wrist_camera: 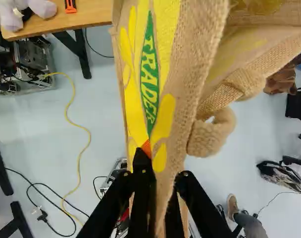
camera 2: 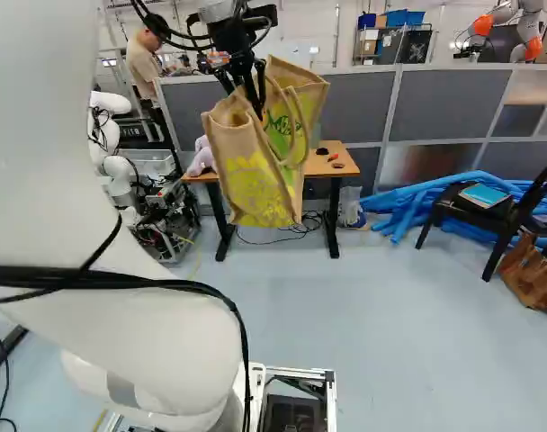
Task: Pick up the bag on the ground and place it on the table
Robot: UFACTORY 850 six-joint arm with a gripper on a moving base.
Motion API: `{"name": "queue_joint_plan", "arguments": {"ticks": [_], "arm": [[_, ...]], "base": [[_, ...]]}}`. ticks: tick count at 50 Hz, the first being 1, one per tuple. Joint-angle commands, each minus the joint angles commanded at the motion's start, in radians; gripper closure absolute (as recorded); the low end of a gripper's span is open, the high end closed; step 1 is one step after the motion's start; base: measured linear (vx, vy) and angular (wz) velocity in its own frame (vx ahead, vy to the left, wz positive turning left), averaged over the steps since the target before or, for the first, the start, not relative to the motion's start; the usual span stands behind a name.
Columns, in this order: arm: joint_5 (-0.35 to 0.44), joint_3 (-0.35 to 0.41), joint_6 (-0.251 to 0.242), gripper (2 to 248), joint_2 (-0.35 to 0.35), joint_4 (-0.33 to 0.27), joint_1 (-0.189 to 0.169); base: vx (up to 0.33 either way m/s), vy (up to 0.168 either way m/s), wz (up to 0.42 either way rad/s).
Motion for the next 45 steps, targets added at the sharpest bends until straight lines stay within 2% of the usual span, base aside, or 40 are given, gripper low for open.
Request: {"name": "queue_joint_plan", "arguments": {"ticks": [45], "arm": [[-0.060, -0.143, 0.000, 216, -0.028, 0.000, 0.002]], "base": [[0.000, 0.000, 0.000]]}}
